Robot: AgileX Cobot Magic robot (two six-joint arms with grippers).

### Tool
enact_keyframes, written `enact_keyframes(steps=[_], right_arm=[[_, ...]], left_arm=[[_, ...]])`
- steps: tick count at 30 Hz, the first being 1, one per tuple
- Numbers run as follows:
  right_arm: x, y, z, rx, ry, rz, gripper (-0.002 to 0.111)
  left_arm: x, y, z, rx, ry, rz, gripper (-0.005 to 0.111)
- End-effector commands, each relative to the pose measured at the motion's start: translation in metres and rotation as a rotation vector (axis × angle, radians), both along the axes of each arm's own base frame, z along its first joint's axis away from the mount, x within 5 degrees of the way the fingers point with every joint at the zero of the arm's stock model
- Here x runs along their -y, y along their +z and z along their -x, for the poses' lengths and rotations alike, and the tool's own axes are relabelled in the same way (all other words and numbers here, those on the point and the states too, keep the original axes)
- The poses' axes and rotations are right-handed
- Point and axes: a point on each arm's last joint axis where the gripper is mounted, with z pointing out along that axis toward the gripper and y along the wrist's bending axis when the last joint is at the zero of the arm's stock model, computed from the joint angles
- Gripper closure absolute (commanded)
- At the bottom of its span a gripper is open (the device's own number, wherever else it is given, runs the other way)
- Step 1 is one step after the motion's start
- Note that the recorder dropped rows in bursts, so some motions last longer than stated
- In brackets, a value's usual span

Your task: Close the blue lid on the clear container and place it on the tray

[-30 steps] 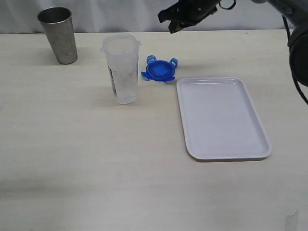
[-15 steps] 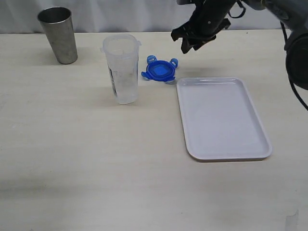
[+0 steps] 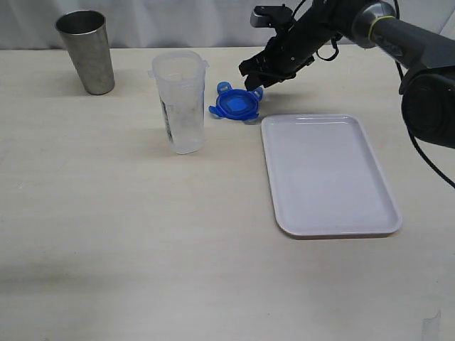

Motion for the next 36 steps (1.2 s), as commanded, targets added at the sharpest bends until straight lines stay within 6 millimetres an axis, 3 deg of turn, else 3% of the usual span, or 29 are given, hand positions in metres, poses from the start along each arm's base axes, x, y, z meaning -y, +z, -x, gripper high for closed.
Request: enact_keyframes(steps=[1, 9, 15, 23, 26, 28, 30, 36], right_arm=[[0.004, -0.007, -0.004, 0.029, -0.025, 0.034, 0.063], [0.005, -0.011, -0.005, 0.031, -0.027, 0.047, 0.063], [0.001, -0.027, -0.002, -0.02, 0.006, 0.017, 0.065], [-0.002, -0.021, -0.003, 0.001, 0.038, -0.012, 0.084], [-0.005, -0.022, 0.0, -0.008, 0.079, -0.003, 0.097], [-0.007, -0.017, 0.001, -0.005, 0.101, 0.0, 0.104], [-0.01, -0.011, 0.001, -0.003, 0.115, -0.005, 0.104], [-0.017, 0.038, 0.003, 0.043, 0.172, -0.015, 0.104]], left_arm=[[-0.001, -0.001, 0.001, -0.002, 0.007, 0.014, 0.107], [-0.001, -0.001, 0.001, -0.002, 0.007, 0.014, 0.107], [-0.001, -0.001, 0.001, -0.002, 0.007, 0.014, 0.107], [-0.001, -0.001, 0.001, -0.002, 0.007, 0.014, 0.107], [-0.001, -0.001, 0.001, -0.002, 0.007, 0.014, 0.107], [-0.001, -0.001, 0.001, -0.002, 0.007, 0.014, 0.107], [-0.001, -0.001, 0.001, -0.002, 0.007, 0.014, 0.107], [-0.001, -0.001, 0.001, -0.002, 0.007, 0.014, 0.107]])
